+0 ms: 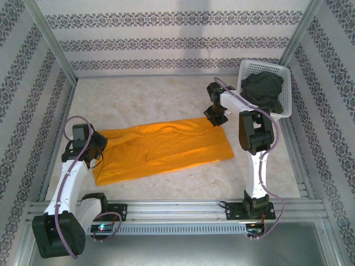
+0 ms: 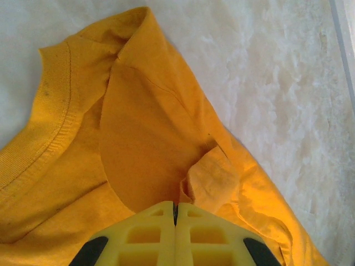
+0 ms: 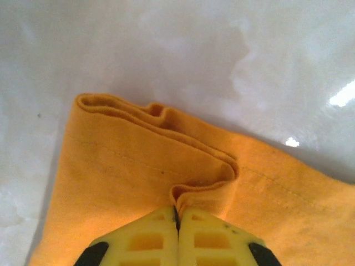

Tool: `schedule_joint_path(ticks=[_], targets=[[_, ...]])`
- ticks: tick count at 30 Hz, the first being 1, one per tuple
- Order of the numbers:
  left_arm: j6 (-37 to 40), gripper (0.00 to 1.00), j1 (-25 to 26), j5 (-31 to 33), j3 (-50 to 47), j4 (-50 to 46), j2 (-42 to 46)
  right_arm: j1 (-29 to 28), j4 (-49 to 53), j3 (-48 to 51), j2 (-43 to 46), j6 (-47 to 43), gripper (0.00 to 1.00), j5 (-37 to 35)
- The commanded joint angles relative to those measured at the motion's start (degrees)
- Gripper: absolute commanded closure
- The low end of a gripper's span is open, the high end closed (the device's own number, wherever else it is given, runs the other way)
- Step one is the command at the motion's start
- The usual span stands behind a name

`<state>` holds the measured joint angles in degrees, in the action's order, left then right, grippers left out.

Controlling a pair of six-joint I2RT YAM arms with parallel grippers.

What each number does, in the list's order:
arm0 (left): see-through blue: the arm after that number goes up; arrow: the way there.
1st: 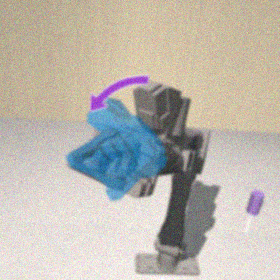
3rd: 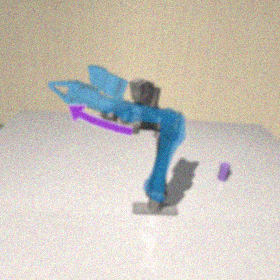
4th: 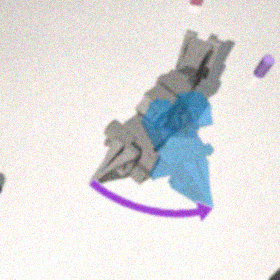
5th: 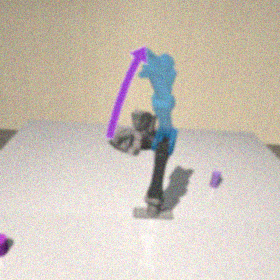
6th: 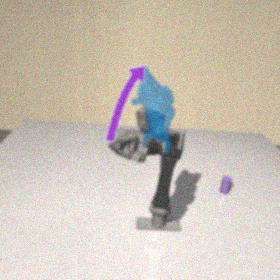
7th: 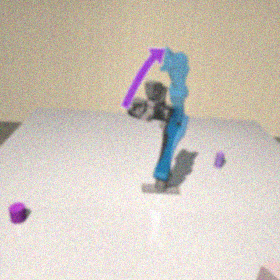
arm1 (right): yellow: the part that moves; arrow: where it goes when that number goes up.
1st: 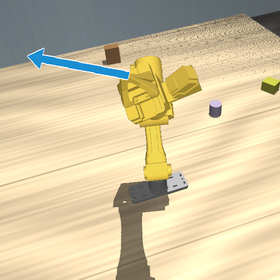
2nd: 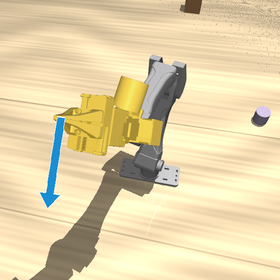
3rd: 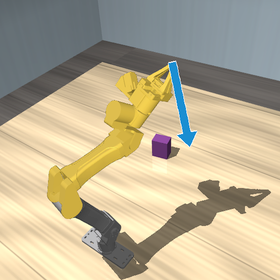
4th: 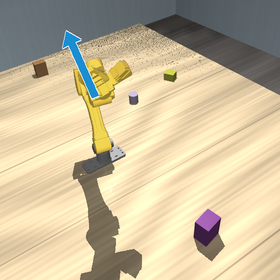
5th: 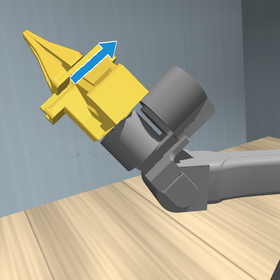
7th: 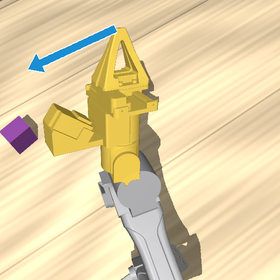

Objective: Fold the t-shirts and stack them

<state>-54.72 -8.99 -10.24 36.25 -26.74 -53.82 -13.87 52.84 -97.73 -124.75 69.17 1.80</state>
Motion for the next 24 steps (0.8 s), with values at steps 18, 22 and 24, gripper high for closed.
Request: schedule_joint_path(ticks=[18, 22, 24], targets=[[5.37, 1.0, 0.47, 4.49, 13.51, -17.74, 1.51, 3.4, -0.84, 5.62, 14.48, -11.69, 1.0, -4.65], [5.43, 1.0, 0.44, 5.11, 12.49, -23.69, 4.36, 3.84, -1.48, 10.03, 17.06, -12.98, 1.0, -4.2], [4.99, 1.0, 0.47, 3.93, 11.17, -25.18, 5.15, 3.79, -1.68, 12.13, 18.31, -13.51, 1.0, -3.92]])
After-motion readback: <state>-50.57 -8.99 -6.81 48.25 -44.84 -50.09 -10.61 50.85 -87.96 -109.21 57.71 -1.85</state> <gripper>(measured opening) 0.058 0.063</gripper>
